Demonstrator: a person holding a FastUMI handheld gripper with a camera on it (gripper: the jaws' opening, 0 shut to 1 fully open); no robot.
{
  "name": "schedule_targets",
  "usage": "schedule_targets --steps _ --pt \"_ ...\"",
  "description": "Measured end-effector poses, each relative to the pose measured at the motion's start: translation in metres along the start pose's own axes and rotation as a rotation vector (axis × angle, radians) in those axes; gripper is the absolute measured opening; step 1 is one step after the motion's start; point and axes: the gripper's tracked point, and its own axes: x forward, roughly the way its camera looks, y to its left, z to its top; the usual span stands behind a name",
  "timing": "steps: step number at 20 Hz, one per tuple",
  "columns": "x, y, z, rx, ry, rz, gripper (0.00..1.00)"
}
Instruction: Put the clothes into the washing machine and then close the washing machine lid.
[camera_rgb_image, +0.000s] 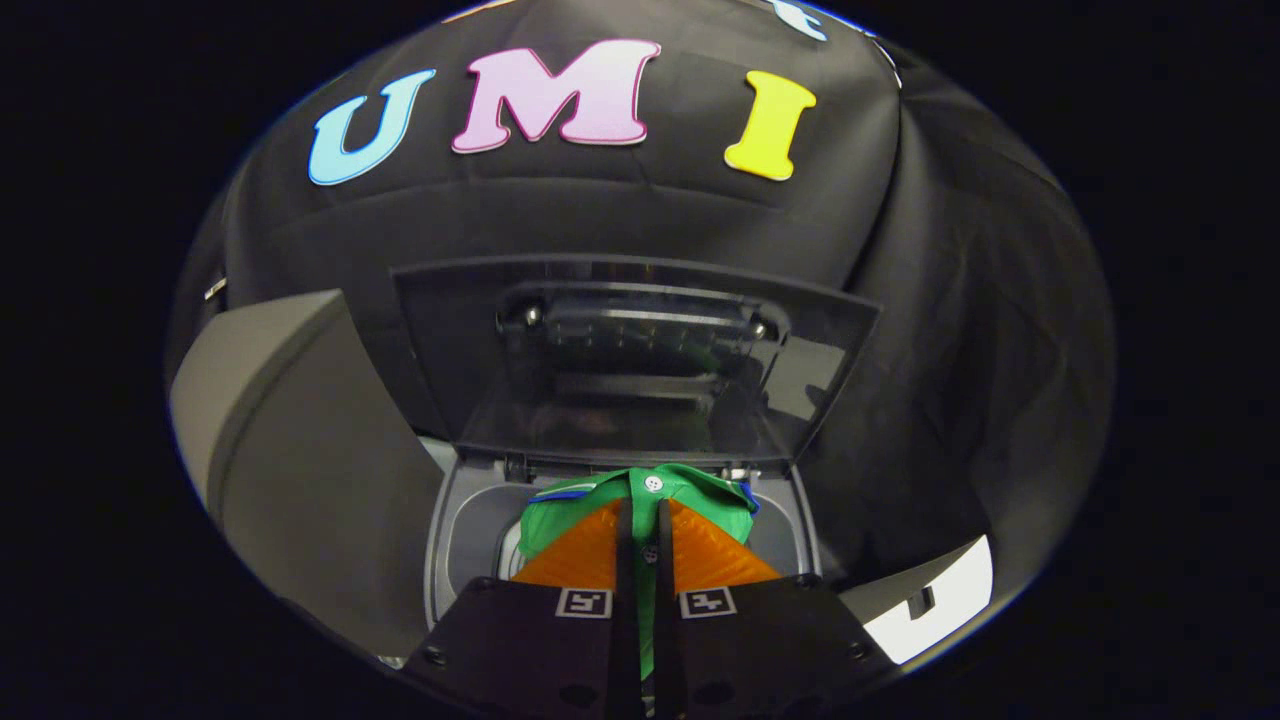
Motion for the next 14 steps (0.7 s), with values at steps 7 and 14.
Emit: schedule_targets --steps 7,14 --pt "0.069 0.011 -0.072 -0.036 0.153 0.026 0.1" --pt "0.103 0.023 -0.12 -0.024 0.247 0.056 0.1"
